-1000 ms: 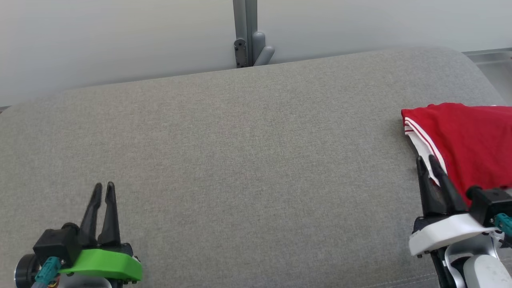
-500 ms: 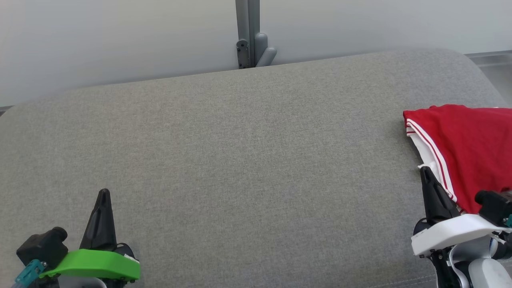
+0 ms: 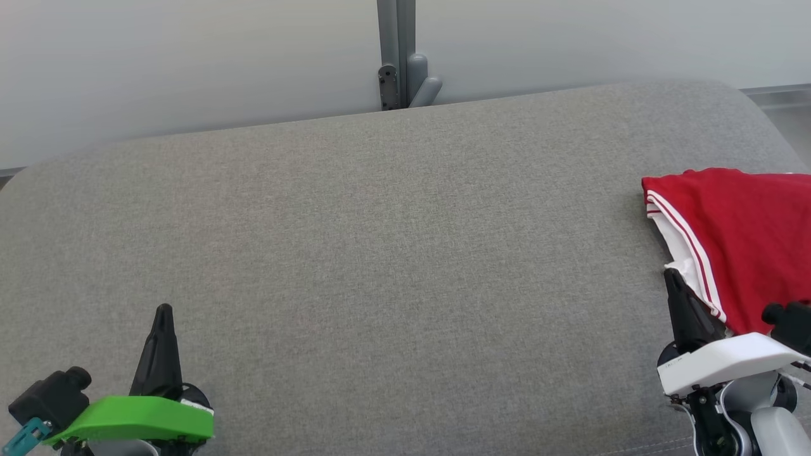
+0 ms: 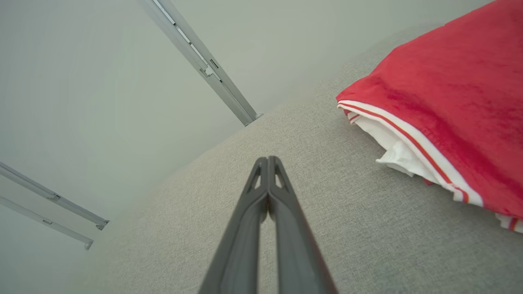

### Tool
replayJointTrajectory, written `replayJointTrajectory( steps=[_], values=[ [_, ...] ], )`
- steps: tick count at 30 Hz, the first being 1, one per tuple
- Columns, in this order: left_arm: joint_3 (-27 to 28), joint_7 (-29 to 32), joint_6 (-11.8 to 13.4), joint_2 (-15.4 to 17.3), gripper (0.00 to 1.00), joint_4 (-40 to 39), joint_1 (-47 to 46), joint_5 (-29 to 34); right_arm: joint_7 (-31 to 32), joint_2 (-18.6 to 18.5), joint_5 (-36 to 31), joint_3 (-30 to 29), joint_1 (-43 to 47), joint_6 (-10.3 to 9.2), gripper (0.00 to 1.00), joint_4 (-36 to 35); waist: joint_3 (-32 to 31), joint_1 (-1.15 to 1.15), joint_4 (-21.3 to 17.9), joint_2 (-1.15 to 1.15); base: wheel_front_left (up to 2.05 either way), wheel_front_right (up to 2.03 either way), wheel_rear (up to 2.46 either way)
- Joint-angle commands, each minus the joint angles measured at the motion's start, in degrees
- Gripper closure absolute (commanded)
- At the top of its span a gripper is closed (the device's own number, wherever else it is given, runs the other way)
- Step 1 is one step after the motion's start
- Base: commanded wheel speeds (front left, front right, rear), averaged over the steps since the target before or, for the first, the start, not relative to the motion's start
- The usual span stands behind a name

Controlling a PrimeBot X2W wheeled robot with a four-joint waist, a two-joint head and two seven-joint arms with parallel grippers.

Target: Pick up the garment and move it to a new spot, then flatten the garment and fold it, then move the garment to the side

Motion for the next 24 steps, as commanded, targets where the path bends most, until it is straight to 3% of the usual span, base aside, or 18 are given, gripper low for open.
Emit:
replayJointTrajectory(
  steps=[1,24],
  values=[
    [0.7,0.1,-0.5,0.1,1.0,-0.5,-0.1,-2.0,0.4,-0.2,2.1,-0.4,-1.6,-0.01,1.0,-0.3,0.0,0.0,0.0,0.0,0.0,0.0,0.0],
    [2.6,2.0,-2.4,-2.0,1.0,0.5,0.1,-16.5,4.2,0.7,18.3,-1.7,-2.8,-0.01,1.0,2.9,-0.4,0.0,0.6,0.0,0.0,0.0,0.0]
  ],
)
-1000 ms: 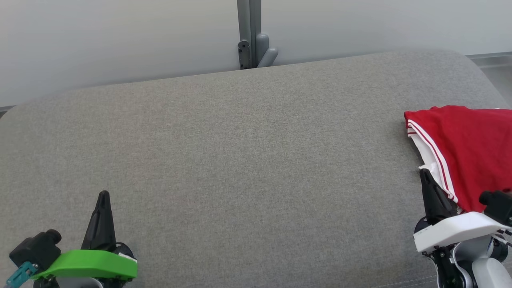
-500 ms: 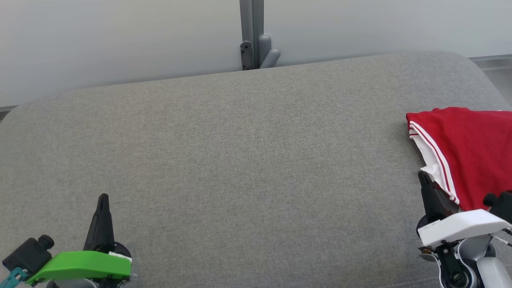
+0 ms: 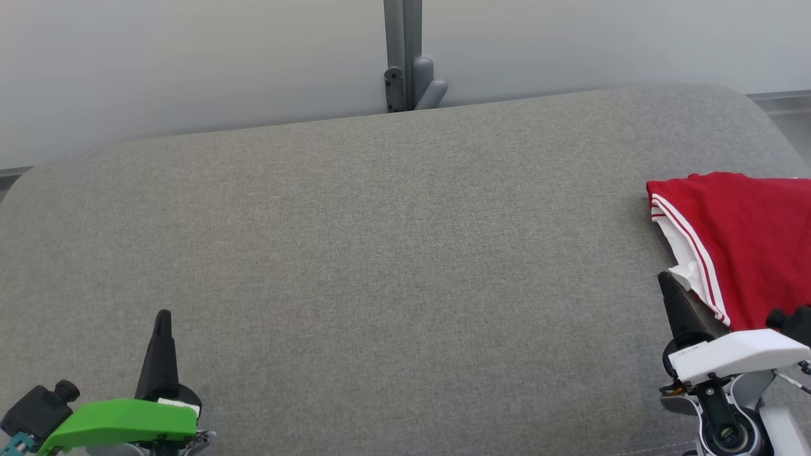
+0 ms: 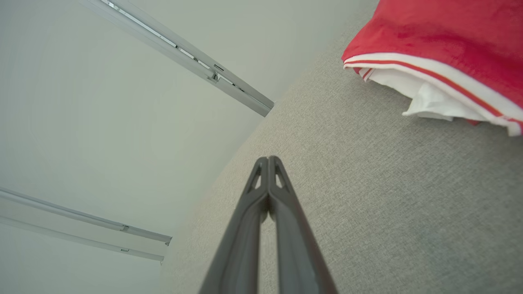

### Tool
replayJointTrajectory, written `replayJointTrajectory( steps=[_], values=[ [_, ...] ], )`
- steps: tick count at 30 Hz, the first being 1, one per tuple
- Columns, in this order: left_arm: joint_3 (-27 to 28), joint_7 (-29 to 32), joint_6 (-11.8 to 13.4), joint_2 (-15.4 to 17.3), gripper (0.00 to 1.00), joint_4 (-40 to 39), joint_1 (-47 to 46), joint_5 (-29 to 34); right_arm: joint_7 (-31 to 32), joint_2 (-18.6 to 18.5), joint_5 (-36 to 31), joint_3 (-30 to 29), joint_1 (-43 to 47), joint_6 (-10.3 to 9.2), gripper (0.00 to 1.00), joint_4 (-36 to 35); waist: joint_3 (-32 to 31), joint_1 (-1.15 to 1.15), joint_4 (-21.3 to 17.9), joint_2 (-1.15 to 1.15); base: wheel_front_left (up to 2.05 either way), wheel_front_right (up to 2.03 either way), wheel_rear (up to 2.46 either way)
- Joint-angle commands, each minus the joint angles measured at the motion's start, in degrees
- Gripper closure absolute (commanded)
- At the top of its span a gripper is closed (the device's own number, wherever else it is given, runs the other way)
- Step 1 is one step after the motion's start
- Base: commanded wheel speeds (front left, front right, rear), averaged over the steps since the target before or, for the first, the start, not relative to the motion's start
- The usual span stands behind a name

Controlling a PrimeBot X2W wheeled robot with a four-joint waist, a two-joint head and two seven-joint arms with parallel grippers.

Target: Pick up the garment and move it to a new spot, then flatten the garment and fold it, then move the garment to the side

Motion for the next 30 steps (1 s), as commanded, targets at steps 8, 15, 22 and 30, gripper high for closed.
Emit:
replayJointTrajectory(
  steps=[8,15,22,30],
  values=[
    [1.1,0.7,-1.0,-0.6,1.0,-0.1,0.1,-5.6,1.5,0.1,6.3,-0.8,-1.7,0.02,1.0,0.7,-0.1,0.0,0.2,0.0,0.0,0.0,0.0],
    [1.7,1.3,-1.5,-1.1,1.0,0.2,0.2,-9.3,2.5,0.4,10.4,-1.1,-1.9,0.02,1.0,1.6,-0.2,0.0,0.4,0.0,0.0,0.0,0.0],
    [2.3,1.8,-2.1,-1.8,1.0,0.4,0.2,-13.4,3.6,0.7,14.7,-1.5,-2.2,0.02,1.0,2.4,-0.4,0.0,0.7,0.0,0.0,0.0,0.0],
    [2.8,2.4,-2.6,-2.3,1.0,0.7,0.3,-17.0,4.5,1.0,18.8,-1.9,-2.6,0.01,1.0,3.3,-0.5,0.0,0.9,0.0,0.0,0.0,0.0]
  ],
)
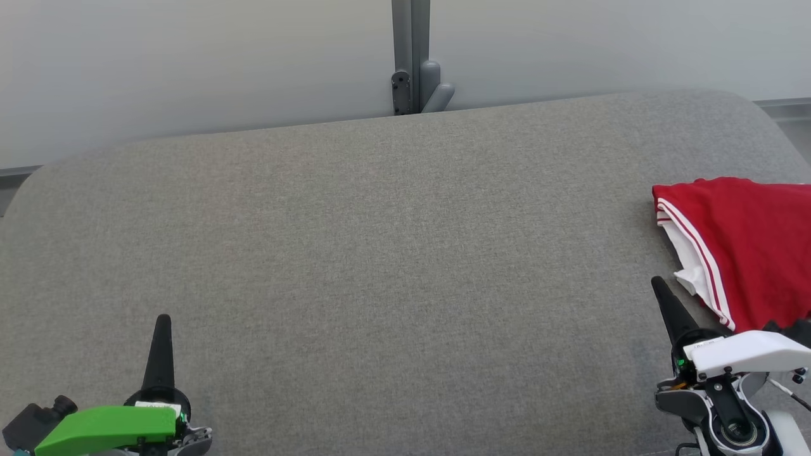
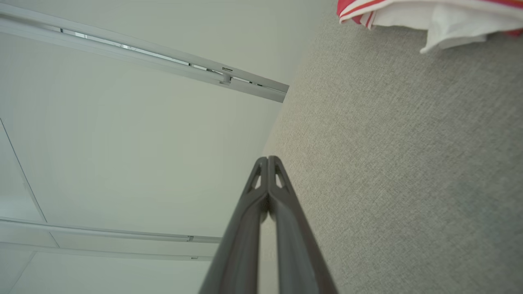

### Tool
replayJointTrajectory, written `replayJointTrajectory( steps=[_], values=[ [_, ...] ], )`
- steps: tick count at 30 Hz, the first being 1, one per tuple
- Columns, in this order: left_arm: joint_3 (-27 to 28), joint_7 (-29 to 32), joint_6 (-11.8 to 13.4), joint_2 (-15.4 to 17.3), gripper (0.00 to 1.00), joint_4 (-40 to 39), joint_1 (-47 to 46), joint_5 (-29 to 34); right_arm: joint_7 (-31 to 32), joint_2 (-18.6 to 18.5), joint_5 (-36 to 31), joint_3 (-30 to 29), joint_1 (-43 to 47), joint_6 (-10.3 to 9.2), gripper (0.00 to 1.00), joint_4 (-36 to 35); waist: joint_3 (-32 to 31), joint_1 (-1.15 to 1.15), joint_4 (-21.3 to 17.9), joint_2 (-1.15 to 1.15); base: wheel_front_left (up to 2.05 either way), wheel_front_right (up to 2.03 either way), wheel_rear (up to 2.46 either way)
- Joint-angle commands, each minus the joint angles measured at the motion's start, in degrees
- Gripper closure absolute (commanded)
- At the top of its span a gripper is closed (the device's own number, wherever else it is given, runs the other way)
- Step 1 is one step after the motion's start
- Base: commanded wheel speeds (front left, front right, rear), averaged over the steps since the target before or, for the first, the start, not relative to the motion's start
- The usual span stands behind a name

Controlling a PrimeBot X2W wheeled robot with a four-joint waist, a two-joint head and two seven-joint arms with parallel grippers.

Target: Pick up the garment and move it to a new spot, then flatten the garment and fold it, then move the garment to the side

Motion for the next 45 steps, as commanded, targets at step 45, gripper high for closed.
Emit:
replayJointTrajectory(
  steps=[45],
  values=[
    [2.8,2.5,-2.6,-2.4,1.0,1.0,0.7,-16.9,4.6,1.1,18.5,-1.9,-2.3,0.02,1.0,3.6,-0.7,0.0,1.2,0.0,0.0,0.0,0.0]
  ],
)
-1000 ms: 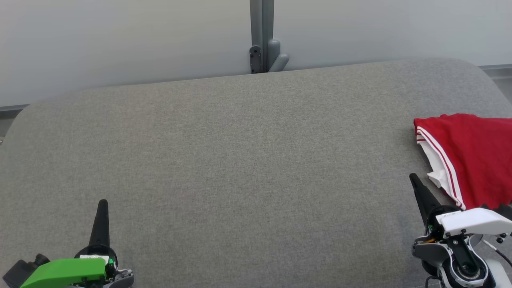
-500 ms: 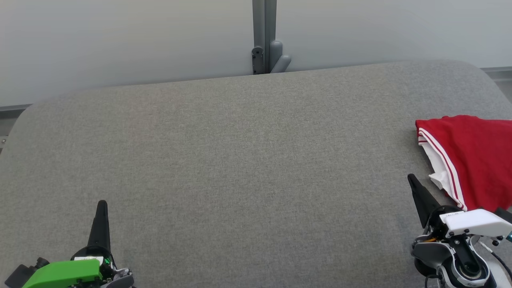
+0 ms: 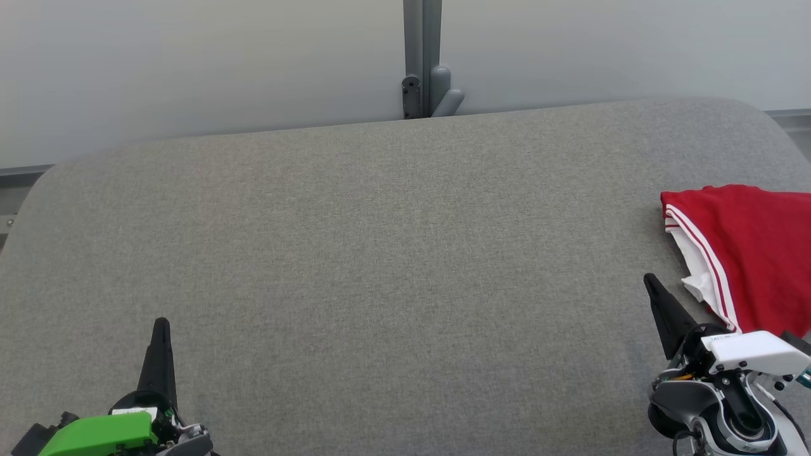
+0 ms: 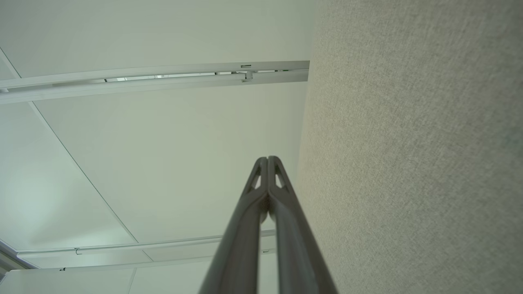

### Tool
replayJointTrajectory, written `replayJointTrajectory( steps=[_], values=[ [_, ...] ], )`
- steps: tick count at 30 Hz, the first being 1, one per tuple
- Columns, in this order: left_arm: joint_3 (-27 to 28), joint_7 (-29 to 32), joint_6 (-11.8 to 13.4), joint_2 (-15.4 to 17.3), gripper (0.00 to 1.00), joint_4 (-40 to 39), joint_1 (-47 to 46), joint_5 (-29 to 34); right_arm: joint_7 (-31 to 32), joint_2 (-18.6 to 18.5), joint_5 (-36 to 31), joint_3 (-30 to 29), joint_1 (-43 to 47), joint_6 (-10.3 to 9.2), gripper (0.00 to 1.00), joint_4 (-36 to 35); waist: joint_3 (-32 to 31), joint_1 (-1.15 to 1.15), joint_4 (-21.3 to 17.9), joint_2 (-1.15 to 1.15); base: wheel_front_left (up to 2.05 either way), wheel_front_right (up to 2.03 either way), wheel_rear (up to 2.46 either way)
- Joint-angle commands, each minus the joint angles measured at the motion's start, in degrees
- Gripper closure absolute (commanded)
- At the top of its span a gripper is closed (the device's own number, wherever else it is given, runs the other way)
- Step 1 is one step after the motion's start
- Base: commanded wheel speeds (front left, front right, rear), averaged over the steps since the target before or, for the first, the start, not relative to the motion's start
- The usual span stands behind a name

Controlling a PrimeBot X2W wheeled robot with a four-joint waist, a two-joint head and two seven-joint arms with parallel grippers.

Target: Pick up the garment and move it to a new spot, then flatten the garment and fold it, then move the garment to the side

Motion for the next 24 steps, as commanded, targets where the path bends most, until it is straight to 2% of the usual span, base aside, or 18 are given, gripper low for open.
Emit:
replayJointTrajectory(
  steps=[1,24],
  values=[
    [0.2,0.0,-0.3,0.0,1.0,0.1,0.6,-0.2,0.1,-0.1,0.3,-0.2,-0.3,0.02,1.0,0.1,0.0,0.0,0.0,0.0,0.0,0.0,0.0],
    [0.3,0.1,-0.3,-0.1,1.0,0.1,0.6,-0.1,0.2,0.0,0.1,-0.3,-0.4,0.02,1.0,0.1,0.0,0.0,0.0,0.0,0.0,0.0,0.0]
  ],
)
